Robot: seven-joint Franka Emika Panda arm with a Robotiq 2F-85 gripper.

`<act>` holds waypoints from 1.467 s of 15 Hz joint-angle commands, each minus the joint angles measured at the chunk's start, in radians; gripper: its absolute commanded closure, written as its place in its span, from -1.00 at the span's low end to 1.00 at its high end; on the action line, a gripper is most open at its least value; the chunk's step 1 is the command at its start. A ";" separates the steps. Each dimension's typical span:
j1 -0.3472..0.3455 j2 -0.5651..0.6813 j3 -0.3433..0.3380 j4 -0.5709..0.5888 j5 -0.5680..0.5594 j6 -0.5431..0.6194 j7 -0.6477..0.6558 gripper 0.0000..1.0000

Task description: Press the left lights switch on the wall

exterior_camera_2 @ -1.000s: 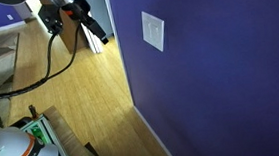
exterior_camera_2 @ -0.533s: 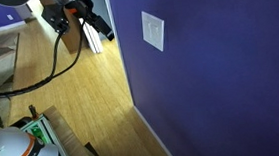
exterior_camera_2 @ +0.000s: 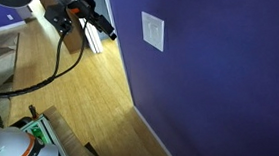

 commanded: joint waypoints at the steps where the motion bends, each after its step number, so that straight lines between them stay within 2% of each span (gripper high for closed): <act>1: -0.037 0.012 0.015 -0.009 -0.060 0.028 0.028 -1.00; 8: -0.106 0.057 0.022 -0.017 -0.177 0.138 0.059 -1.00; 11: -0.110 0.079 0.014 -0.018 -0.185 0.196 0.058 -1.00; 12: -0.110 0.085 0.013 -0.019 -0.184 0.217 0.055 -0.66; 13: -0.109 0.091 0.013 -0.019 -0.181 0.236 0.055 -0.48; 22: -0.124 0.140 0.023 -0.014 -0.188 0.371 0.062 0.87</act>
